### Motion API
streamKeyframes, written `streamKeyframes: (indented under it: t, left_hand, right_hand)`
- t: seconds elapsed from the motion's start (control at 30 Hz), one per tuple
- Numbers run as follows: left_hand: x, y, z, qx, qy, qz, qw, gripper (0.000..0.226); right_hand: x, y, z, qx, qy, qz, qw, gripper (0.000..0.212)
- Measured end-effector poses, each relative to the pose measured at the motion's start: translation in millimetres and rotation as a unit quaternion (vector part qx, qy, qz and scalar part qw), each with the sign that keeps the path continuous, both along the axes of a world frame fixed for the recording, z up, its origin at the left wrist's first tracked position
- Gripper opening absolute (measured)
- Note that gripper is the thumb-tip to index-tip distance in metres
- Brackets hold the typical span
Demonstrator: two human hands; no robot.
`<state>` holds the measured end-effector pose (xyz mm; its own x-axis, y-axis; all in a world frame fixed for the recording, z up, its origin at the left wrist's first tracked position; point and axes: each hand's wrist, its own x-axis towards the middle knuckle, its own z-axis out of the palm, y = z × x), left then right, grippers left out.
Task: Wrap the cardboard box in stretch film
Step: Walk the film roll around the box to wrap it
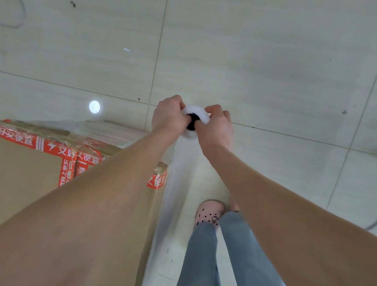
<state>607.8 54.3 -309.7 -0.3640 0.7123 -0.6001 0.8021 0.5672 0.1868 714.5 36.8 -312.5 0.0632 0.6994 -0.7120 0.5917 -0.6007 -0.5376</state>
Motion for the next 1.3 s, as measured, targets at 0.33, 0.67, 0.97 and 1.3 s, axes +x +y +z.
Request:
streamKeyframes:
  t: [0.33,0.67,0.97,1.3]
  left_hand:
    - [0.2,-0.3,9.5,0.0,0.032,-0.142,0.989,0.027]
    - [-0.9,29.3,10.1,0.004,0.034,-0.283,0.959,0.022]
    - [-39.5,47.0,3.9,0.007,-0.018,-0.029,0.999,0.009]
    - [-84.9,45.3,0.0,-0.039,-0.019,0.098,0.994,0.027]
  right_hand:
    - [-8.0,21.7,6.3,-0.08,0.024,-0.01,0.996,0.039]
    - [-7.7,32.1,1.2,-0.056,-0.007,0.008,0.998,0.034]
    - [-44.1,65.9,-0.1,0.006,-0.009,0.066,0.998,0.039]
    - [-87.9,76.6,-4.1,-0.092,0.043,-0.002,0.995,0.042]
